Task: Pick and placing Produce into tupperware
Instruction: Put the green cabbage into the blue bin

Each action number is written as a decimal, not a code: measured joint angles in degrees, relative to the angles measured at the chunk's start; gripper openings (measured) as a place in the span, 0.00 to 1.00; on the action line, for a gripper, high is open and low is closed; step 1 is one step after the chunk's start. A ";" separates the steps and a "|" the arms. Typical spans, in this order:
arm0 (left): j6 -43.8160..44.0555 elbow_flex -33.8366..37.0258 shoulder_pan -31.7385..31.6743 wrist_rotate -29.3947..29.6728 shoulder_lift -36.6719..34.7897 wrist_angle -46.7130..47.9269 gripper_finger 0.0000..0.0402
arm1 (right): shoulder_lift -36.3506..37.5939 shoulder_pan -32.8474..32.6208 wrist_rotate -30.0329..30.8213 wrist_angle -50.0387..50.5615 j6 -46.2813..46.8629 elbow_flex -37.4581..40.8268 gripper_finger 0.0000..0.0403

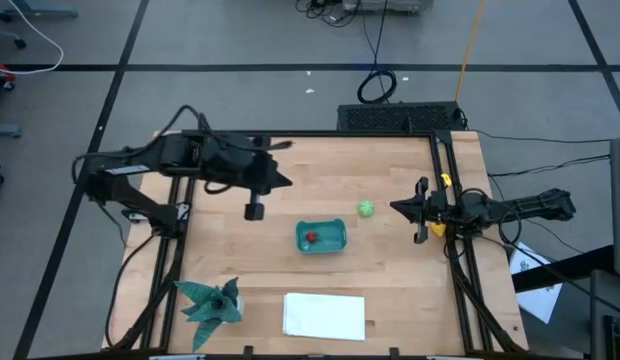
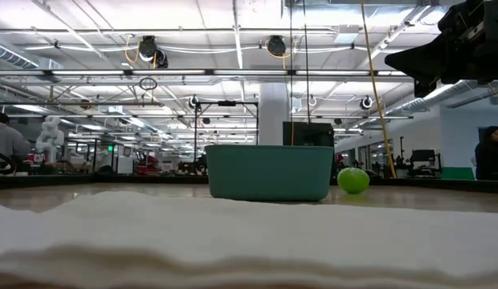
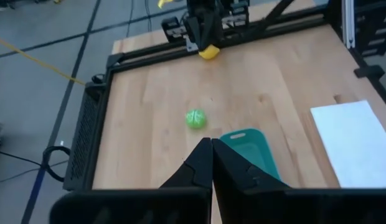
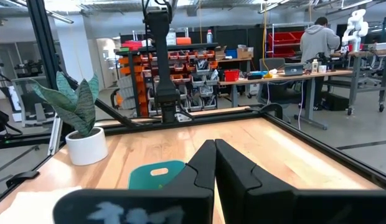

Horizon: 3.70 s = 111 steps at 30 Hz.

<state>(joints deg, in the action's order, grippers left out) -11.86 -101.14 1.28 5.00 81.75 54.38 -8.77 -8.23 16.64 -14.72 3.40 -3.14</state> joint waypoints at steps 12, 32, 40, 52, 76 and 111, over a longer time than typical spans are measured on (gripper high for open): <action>1.45 0.05 0.00 1.09 -6.14 2.87 0.00 | 0.01 -0.02 -0.01 0.06 0.02 0.00 0.00; 4.61 2.21 -0.04 11.50 -22.38 9.83 0.00 | 0.00 0.00 -0.01 0.01 0.26 -0.02 0.00; 5.55 11.03 -0.07 8.92 -31.76 6.97 0.01 | 0.00 -0.02 -0.01 0.02 0.42 -0.02 0.00; 7.24 31.75 -0.04 -2.34 -42.14 -17.20 0.00 | 0.02 -0.02 0.01 -0.45 0.44 0.00 0.00; 5.98 57.06 -0.07 -5.70 -49.72 -33.61 0.01 | 0.01 -0.01 0.01 0.05 0.42 -0.01 0.00; 12.33 82.43 0.31 6.61 -55.17 -52.22 0.00 | -0.84 0.00 0.03 0.02 -0.21 0.00 0.00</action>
<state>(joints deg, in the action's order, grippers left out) 0.47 -18.71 1.59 11.60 26.59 2.16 -9.61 -8.23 16.67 -14.71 3.19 -3.14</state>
